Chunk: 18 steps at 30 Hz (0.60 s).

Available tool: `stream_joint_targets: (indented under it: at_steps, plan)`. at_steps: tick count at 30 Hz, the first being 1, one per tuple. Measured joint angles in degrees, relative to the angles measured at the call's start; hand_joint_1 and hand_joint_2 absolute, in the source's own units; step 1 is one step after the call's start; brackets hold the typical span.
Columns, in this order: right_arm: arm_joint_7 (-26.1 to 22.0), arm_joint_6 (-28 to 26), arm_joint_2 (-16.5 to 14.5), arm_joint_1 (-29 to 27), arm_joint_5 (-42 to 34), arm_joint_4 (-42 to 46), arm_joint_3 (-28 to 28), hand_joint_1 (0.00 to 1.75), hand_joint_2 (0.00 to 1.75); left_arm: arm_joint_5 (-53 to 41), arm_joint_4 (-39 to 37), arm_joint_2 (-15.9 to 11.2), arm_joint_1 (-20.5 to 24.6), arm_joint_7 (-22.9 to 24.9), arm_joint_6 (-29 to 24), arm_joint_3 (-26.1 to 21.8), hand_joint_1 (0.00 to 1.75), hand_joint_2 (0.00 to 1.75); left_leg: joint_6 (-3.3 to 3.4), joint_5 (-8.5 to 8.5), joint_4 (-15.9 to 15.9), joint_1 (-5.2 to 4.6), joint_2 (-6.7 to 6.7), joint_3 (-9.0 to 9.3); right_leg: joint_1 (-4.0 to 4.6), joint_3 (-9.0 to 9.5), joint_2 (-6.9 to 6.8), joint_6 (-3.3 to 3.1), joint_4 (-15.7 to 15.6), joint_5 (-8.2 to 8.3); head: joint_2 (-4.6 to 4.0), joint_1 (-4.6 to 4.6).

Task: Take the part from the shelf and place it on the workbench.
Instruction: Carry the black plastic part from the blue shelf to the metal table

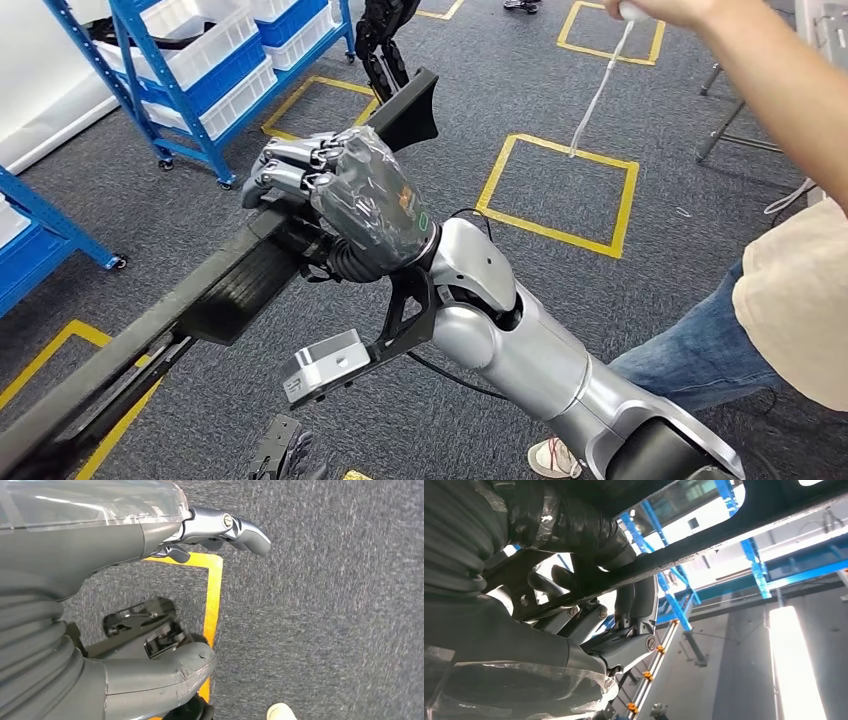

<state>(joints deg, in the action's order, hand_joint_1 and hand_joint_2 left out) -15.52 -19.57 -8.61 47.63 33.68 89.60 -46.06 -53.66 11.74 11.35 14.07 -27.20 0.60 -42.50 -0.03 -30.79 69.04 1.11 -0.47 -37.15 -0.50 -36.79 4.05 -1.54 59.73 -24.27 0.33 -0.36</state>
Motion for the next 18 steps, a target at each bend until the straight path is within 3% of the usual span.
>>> stream_joint_targets:
  at_steps: [2,4,6,8,10,12,13,14,16,18]
  plan:
    - [0.00,-0.35,-0.33,-0.10,0.18,-0.16,-0.11,1.75,1.75,0.03,0.00,-0.37,-0.04,0.33,-0.25,-0.01,0.00,1.75,0.67,2.96,-7.24,0.02,-2.62,3.25,0.00,-0.09,1.27,0.25,0.15,0.12,0.00,0.01]
    - [0.00,-0.75,-0.58,-0.15,0.22,-0.38,-0.12,1.75,1.75,0.11,0.00,-0.67,-0.08,0.90,-0.51,-0.01,0.00,1.75,0.97,3.42,-9.96,-0.12,-4.06,4.42,-0.26,-0.50,2.38,0.93,0.08,0.47,0.00,-0.02]
    - [0.02,-0.94,-0.66,-0.17,0.22,-0.61,-0.14,1.75,1.75,0.67,0.00,-0.74,-0.01,1.34,0.09,-0.04,0.00,1.75,1.18,3.89,-10.74,-0.13,-3.00,4.73,-0.50,-0.84,3.26,1.78,-0.22,0.88,0.00,-0.03]
    - [0.06,-0.95,-0.66,-0.05,0.22,-0.74,-0.15,1.75,1.75,1.58,0.00,-0.75,0.13,1.52,1.50,-0.25,0.00,1.75,1.66,4.65,-11.89,0.01,-1.56,5.14,-0.19,-1.76,1.28,2.23,1.36,-0.36,0.00,0.02]
    - [0.09,-0.93,-0.67,0.07,0.22,-0.81,-0.15,1.75,1.75,2.04,0.00,-0.74,0.14,1.66,2.62,-0.55,0.00,1.75,2.03,5.00,-12.41,-0.17,0.12,5.29,0.08,-4.62,-2.03,2.42,7.38,-3.85,0.00,0.05]
    - [0.09,-0.91,-0.66,-0.03,0.24,-1.01,-0.15,1.75,1.75,1.83,0.00,-0.73,0.06,1.73,2.92,-0.69,0.00,1.75,2.15,4.97,-12.36,-0.38,1.81,5.18,-0.13,-7.74,-3.25,2.67,13.92,-6.41,0.00,0.07]
    - [0.09,-0.91,-0.65,-0.10,0.25,-1.13,-0.15,1.75,1.75,1.56,0.00,-0.67,0.07,1.74,2.93,-0.68,0.00,1.75,2.15,4.92,-12.33,-0.42,2.61,5.15,-0.25,-8.16,-3.47,2.78,14.88,-6.26,0.00,0.07]
    - [0.09,-0.91,-0.64,-0.12,0.26,-1.21,-0.15,1.75,1.75,1.23,0.00,-0.57,0.14,1.76,2.95,-0.66,0.00,1.75,2.08,4.83,-12.27,-0.42,3.34,5.14,-0.36,-7.40,-3.74,2.87,13.57,-5.10,0.00,0.08]
    - [0.09,-0.91,-0.64,-0.01,0.38,-1.24,-0.15,1.75,1.75,0.33,0.00,-0.29,0.36,1.90,2.97,-0.48,0.00,1.75,1.77,4.47,-11.93,-0.45,4.60,5.18,-0.36,-3.36,-5.60,2.83,6.23,-1.84,0.00,0.08]
    - [0.18,-0.90,-0.67,0.11,0.59,-1.21,-0.15,1.75,1.75,-0.31,0.00,-0.11,0.56,2.15,3.28,-0.15,0.00,1.75,1.18,3.95,-11.35,-0.76,5.54,5.09,0.03,-0.37,-7.41,2.22,0.60,-0.28,0.00,0.05]
